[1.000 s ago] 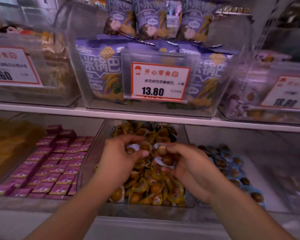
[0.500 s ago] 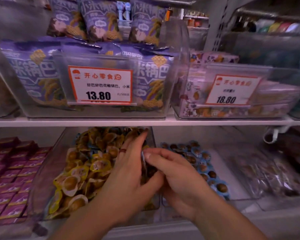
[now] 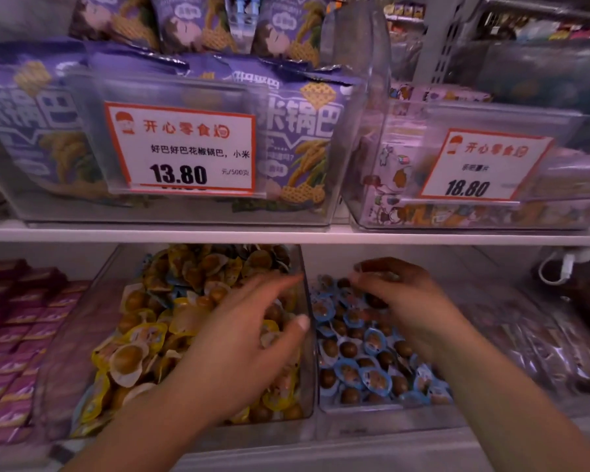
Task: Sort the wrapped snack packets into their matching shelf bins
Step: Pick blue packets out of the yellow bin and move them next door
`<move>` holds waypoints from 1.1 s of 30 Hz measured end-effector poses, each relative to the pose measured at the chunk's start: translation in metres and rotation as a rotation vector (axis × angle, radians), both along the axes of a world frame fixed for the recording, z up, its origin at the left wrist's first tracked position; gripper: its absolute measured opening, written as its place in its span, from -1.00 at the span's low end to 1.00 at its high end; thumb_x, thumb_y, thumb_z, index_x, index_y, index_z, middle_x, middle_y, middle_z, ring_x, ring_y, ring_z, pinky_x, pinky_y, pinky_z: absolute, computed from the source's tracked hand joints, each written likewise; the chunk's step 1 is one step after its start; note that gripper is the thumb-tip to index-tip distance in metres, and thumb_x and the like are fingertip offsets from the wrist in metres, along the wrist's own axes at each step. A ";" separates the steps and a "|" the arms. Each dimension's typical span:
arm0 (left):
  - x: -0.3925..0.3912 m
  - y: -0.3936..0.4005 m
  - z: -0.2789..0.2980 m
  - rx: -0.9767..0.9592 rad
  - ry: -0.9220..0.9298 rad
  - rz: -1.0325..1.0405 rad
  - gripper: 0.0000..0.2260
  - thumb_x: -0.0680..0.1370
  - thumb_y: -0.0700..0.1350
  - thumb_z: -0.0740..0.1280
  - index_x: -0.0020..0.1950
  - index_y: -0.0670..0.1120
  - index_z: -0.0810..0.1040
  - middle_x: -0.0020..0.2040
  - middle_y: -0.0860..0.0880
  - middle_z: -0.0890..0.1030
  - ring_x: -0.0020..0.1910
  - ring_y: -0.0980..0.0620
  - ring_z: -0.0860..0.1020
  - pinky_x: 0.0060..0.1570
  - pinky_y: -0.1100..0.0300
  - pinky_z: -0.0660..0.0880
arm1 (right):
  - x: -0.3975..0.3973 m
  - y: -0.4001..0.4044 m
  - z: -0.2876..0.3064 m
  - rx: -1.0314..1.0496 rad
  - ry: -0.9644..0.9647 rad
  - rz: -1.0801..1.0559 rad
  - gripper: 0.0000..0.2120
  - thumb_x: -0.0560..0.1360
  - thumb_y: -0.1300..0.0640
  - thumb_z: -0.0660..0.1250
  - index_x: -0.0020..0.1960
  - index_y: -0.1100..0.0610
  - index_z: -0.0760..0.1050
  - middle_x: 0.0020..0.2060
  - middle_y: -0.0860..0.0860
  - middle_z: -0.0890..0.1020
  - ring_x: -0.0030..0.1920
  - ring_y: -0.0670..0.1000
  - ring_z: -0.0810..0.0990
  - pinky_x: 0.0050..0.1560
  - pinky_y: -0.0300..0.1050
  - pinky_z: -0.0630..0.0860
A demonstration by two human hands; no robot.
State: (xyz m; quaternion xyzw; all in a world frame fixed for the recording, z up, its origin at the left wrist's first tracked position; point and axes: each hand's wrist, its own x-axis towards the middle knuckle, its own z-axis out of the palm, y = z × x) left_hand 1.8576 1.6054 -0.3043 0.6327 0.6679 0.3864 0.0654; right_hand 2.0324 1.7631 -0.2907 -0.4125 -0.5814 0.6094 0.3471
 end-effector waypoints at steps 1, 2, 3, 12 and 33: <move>-0.006 -0.001 -0.002 0.011 0.066 0.043 -0.60 0.52 0.27 0.17 0.35 0.26 0.44 0.27 0.43 0.39 0.30 0.33 0.38 0.28 0.22 0.40 | 0.000 0.016 -0.012 -0.034 -0.039 -0.081 -0.82 0.42 0.23 0.51 0.00 0.18 0.61 0.00 0.24 0.66 -0.01 0.18 0.68 -0.10 0.10 0.65; -0.013 -0.003 -0.003 0.008 0.120 0.078 -0.66 0.54 0.21 0.18 0.27 0.22 0.52 0.25 0.35 0.45 0.27 0.24 0.45 0.27 0.13 0.43 | -0.004 0.028 -0.022 -0.086 -0.058 -0.134 -0.83 0.48 0.28 0.45 0.06 0.22 0.59 0.04 0.26 0.64 0.04 0.19 0.65 -0.06 0.14 0.64; -0.020 -0.006 -0.005 -0.005 0.175 0.106 -0.68 0.54 0.17 0.18 0.22 0.19 0.57 0.24 0.28 0.50 0.25 0.16 0.49 0.25 0.08 0.43 | -0.010 0.036 -0.031 -0.146 -0.038 -0.155 -0.80 0.52 0.28 0.40 0.14 0.24 0.56 0.08 0.26 0.62 0.09 0.19 0.62 -0.05 0.15 0.64; -0.077 -0.037 0.005 0.001 0.461 0.427 -0.74 0.48 0.01 0.23 0.03 0.03 0.67 0.00 -0.02 0.66 -0.07 -0.17 0.61 0.16 -0.11 0.45 | -0.040 0.041 -0.039 0.141 -0.148 -0.087 -0.77 0.59 0.25 0.20 -0.02 0.05 0.61 0.08 0.15 0.68 0.12 0.10 0.65 0.23 0.11 0.55; -0.129 -0.120 -0.015 0.065 0.101 0.329 -0.63 0.51 0.04 0.20 0.32 0.14 0.43 0.27 0.17 0.44 0.17 0.13 0.52 0.17 0.18 0.50 | -0.226 -0.037 -0.025 1.033 -0.907 0.658 -0.34 0.49 -0.37 0.18 0.53 -0.20 0.16 0.56 -0.03 0.18 0.56 0.05 0.11 0.53 0.08 0.10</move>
